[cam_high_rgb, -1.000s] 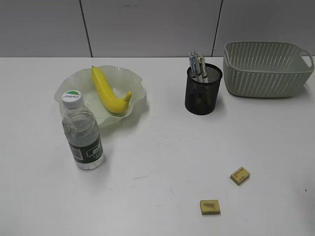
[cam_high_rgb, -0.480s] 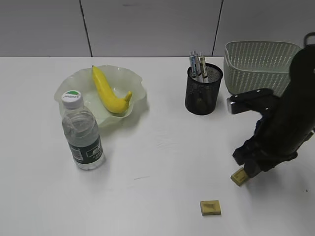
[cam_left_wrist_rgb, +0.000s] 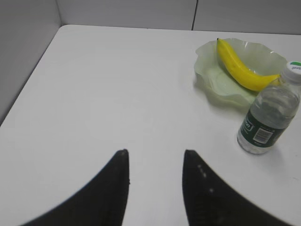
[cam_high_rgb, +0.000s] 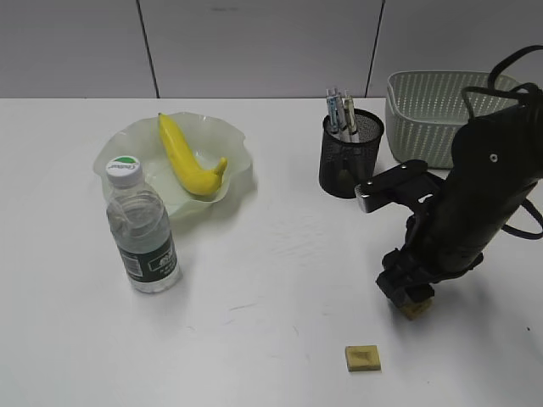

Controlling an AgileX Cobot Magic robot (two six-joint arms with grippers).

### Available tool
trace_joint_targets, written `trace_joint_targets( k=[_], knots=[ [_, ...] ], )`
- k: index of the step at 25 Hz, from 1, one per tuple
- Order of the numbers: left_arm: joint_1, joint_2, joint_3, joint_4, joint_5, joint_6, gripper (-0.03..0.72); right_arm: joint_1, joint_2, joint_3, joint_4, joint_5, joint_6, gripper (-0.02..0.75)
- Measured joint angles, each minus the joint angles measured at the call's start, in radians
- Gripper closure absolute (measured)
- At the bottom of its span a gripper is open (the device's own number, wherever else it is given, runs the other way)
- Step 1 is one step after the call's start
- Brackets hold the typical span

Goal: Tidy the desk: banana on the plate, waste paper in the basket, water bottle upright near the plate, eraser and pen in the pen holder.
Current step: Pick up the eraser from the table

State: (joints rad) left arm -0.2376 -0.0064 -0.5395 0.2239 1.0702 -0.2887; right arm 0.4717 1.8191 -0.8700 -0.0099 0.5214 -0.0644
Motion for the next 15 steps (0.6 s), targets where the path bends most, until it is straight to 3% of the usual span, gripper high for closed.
trace_joint_targets(
  k=[8,10,13,15],
  knots=[
    [0.000,0.000,0.000,0.000,0.000,0.000,0.400,0.000,0.050,0.000,-0.008,-0.001,0.000,0.212],
    [0.000,0.000,0.000,0.000,0.000,0.000,0.400,0.000,0.061,0.000,-0.004,0.002,0.000,0.257],
    [0.000,0.000,0.000,0.000,0.000,0.000,0.400,0.000,0.062,-0.001,0.004,0.002,0.000,0.437],
    [0.000,0.000,0.000,-0.001,0.000,0.000,0.400,0.000,0.054,-0.002,0.005,-0.002,0.000,0.433]
  ],
)
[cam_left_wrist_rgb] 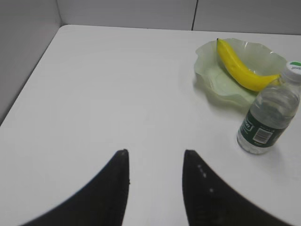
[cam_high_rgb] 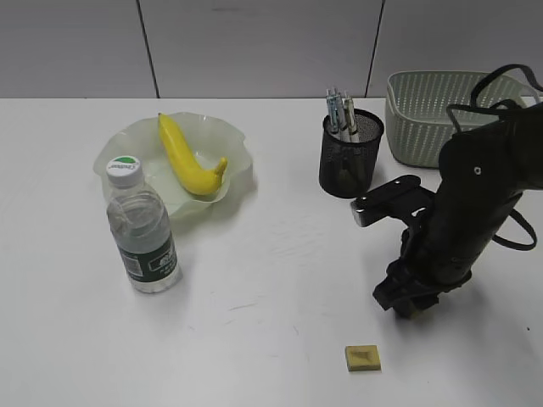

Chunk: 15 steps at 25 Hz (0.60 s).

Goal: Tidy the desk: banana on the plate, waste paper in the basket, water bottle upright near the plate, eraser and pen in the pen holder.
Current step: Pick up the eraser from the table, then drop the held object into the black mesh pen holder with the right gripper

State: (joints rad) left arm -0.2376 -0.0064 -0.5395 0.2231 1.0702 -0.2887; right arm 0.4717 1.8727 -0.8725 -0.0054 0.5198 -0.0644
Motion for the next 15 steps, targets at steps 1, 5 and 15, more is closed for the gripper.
trace_joint_targets(
  k=[1,5,15],
  knots=[
    [0.000,0.000,0.000,0.000,0.000,0.000,0.400,0.000,-0.008,-0.005,0.000,-0.003,-0.001,0.433],
    [0.000,0.000,0.000,0.000,0.000,0.000,0.400,-0.001,-0.084,-0.096,-0.030,-0.072,-0.001,0.433],
    [0.000,0.000,0.000,0.000,0.000,0.000,0.419,-0.084,0.108,-0.613,-0.048,-0.149,-0.001,0.433]
  ],
)
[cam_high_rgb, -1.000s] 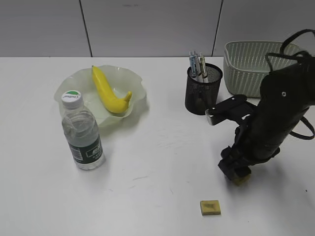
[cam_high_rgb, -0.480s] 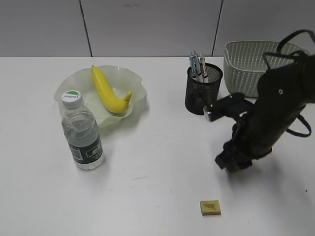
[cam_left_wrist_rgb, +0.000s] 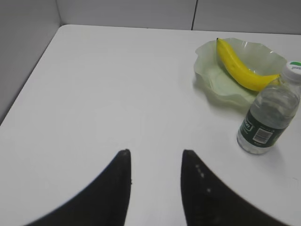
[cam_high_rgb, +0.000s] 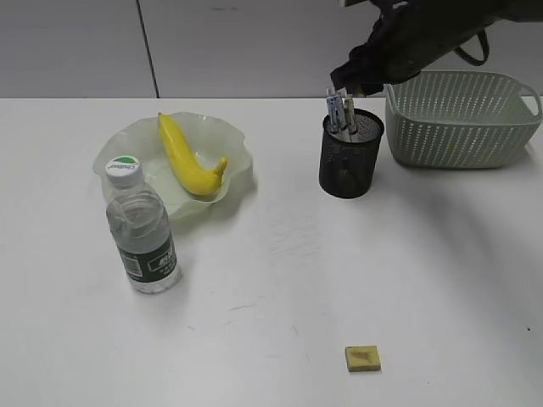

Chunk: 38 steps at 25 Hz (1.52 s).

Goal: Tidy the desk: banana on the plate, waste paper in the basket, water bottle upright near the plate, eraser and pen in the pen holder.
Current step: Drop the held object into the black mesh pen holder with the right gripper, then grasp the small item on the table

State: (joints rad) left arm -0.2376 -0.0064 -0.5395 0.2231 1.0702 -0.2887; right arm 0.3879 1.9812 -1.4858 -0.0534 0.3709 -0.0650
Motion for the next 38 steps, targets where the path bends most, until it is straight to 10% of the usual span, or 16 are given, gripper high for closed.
trace_joint_targets(
  k=[7,11,23,33,38],
  knots=[
    [0.000,0.000,0.000,0.000,0.000,0.000,0.426,0.000,0.089,-0.086,0.009,0.156,0.000,0.195],
    [0.000,0.000,0.000,0.000,0.000,0.000,0.427,-0.001,-0.021,-0.025,0.014,0.198,0.000,0.181],
    [0.000,0.080,0.000,-0.013,-0.005,0.033,0.440,-0.001,-1.094,0.780,0.053,0.516,0.071,0.236],
    [-0.005,0.657,-0.080,-0.524,-0.385,0.701,0.420,-0.001,-1.890,0.969,0.078,0.673,0.125,0.277],
    [-0.165,1.081,-0.238,-0.862,-0.444,1.160,0.340,-0.001,-1.967,0.975,0.078,0.673,0.139,0.331]
  ],
)
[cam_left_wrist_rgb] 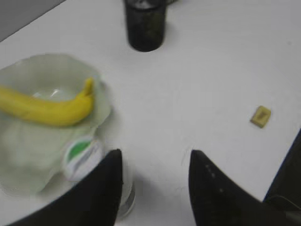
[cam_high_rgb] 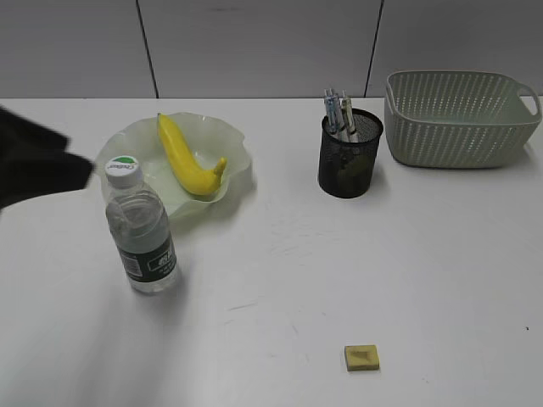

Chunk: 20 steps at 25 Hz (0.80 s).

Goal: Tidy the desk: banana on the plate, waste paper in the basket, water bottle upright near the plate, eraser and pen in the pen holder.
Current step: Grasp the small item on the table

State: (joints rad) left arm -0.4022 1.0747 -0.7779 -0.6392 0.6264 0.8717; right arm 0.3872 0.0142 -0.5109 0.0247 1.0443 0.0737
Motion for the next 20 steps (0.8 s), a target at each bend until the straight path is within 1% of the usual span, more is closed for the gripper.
trace_joint_targets(
  k=[2,5,8,10,12,16,20],
  knots=[
    [-0.123,0.142,-0.100,0.007,-0.029,0.044,0.330,0.000,0.000,0.000,0.000,0.000,0.000,0.344],
    [-0.334,0.377,-0.243,0.085,-0.060,0.068,0.326,0.000,0.000,0.000,0.000,0.000,0.004,0.352],
    [-0.476,0.597,-0.360,0.128,-0.058,0.072,0.321,0.000,0.000,0.000,0.000,-0.001,0.008,0.354],
    [-0.530,0.725,-0.421,0.135,-0.037,0.072,0.320,0.000,0.000,0.000,0.000,-0.001,0.011,0.354],
    [-0.567,0.834,-0.471,0.141,-0.014,0.072,0.321,0.000,0.000,0.000,-0.001,-0.001,0.013,0.354],
    [-0.600,0.952,-0.524,0.145,0.000,0.072,0.319,0.000,0.000,0.000,-0.003,-0.001,0.015,0.354],
    [-0.615,1.005,-0.533,0.145,-0.039,0.072,0.319,0.000,0.000,0.000,-0.004,-0.002,0.018,0.354]
  ],
)
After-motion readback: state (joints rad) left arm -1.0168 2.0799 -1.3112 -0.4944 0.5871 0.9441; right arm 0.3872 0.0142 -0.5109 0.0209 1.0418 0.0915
